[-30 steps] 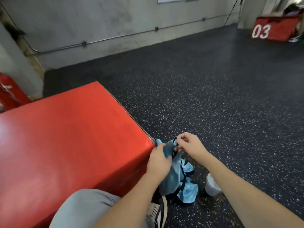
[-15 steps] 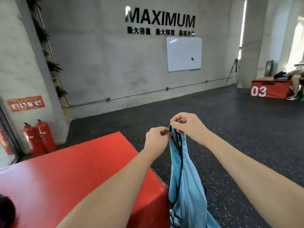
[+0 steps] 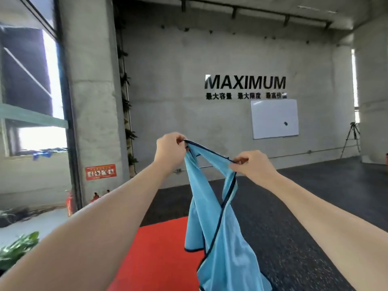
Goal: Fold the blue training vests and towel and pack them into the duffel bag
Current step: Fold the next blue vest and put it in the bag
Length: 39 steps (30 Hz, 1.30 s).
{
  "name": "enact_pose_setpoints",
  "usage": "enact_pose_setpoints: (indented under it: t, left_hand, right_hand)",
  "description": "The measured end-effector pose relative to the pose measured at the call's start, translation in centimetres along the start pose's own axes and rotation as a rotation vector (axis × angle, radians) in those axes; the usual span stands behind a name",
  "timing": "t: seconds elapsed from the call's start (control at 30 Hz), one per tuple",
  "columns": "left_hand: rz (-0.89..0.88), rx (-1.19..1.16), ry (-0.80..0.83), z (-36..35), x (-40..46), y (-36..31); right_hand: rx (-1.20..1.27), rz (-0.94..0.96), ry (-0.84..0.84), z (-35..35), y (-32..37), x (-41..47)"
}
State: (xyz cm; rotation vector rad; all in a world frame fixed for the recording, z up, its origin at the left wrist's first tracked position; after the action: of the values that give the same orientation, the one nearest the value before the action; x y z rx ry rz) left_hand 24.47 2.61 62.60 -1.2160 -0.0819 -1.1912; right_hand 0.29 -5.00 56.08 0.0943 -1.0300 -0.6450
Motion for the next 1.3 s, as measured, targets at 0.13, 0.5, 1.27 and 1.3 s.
enact_pose_setpoints:
  t: [0.13,0.5,1.27,1.3]
  left_hand:
    - [0.007,0.106,-0.081,6.5,3.0,1.9]
    - [-0.031,0.136,-0.194,16.4,7.5,6.2]
    - [0.006,0.159,-0.212,18.5,7.9,13.6]
    - [0.004,0.146,-0.196,18.3,7.9,13.6]
  right_hand:
    - [0.079,0.068,-0.019,-2.0,4.7,3.3]
    - [0.738,-0.036,0.149,-12.4,14.1,9.3]
    - [1.333,-0.247,0.641,-25.7,17.4,6.9]
    - [1.358,-0.263,0.650,-26.1,17.5,6.6]
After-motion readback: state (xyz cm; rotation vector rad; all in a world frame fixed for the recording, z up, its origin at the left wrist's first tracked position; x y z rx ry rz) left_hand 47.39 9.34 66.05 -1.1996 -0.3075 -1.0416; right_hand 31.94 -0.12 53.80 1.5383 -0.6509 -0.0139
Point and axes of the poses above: each hand's wrist, its own x-axis towards the middle knuckle, its own z-axis out of the back of the hand, y = z × x, the point moved 10 cm from there along x, towards the middle knuckle, and after that the axes turned 14 degrees about z, right-handed, at the moved point
